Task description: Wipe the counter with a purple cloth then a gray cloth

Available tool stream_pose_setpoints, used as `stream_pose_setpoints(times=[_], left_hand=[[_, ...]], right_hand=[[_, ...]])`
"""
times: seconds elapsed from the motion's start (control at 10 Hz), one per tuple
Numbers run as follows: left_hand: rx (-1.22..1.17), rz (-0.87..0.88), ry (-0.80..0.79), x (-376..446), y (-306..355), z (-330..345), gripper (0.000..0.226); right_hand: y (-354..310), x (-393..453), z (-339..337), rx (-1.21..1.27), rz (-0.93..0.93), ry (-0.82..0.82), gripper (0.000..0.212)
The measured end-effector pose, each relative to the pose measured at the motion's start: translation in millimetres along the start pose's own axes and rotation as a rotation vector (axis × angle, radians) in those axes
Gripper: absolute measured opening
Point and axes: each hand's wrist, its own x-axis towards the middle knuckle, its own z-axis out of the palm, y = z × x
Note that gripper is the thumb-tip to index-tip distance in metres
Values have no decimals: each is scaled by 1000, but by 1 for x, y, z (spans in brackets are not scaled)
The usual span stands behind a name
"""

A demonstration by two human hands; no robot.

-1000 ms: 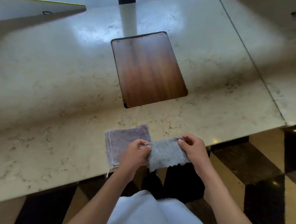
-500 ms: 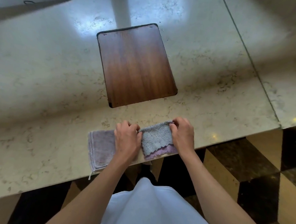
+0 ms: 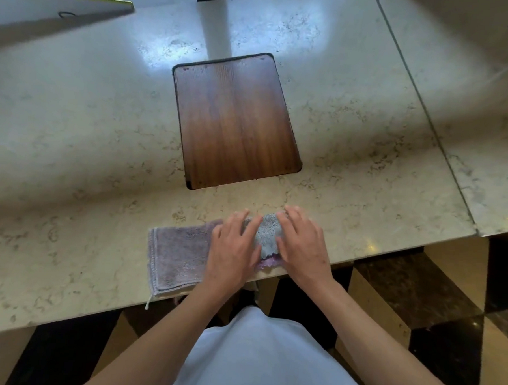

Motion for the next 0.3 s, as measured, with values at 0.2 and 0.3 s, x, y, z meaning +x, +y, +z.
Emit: stream_pose_setpoints(times=[0.2, 0.3], left_hand=[[126, 69, -142, -14, -20, 13, 68], [38, 15, -79, -24, -27, -2, 62]], right_hand=[[19, -12, 17, -64, 54, -263, 68], [5, -11, 8, 52, 124, -247, 65]])
